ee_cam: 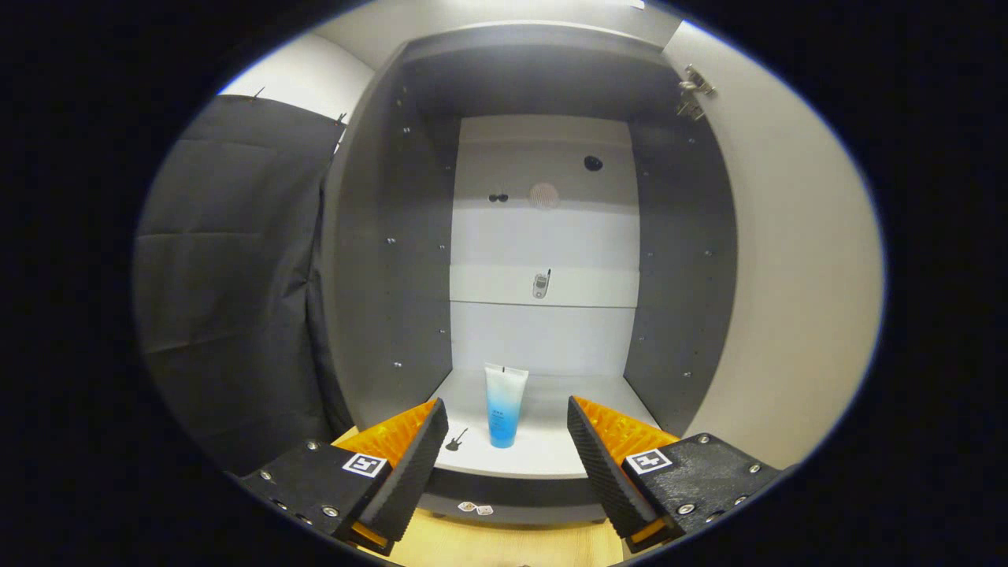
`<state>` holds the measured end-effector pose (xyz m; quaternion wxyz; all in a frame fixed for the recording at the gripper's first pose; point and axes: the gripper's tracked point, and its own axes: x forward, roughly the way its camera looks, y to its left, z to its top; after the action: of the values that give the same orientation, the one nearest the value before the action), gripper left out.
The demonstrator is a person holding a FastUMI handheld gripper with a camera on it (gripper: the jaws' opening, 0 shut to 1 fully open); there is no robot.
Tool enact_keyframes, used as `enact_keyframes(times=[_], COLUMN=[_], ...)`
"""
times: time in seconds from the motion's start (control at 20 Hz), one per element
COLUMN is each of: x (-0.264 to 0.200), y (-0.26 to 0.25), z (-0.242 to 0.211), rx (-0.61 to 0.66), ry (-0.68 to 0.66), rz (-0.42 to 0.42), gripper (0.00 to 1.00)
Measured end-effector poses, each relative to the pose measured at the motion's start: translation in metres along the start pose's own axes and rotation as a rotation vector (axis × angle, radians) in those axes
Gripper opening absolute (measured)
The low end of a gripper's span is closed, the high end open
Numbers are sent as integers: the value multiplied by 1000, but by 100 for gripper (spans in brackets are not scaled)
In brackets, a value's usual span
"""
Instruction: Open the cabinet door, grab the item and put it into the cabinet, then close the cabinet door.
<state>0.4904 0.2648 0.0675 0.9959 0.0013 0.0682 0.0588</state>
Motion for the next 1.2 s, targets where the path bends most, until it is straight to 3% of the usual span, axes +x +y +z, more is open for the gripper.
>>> enact_keyframes(times=[0.55,0.85,1.2], x=[-155,-226,-277], y=[-22,-47,-103], z=[-4,-19,-32], rx=[86,31,26], ry=[-59,-70,-59], rz=[52,40,-23], gripper=[94,94,94])
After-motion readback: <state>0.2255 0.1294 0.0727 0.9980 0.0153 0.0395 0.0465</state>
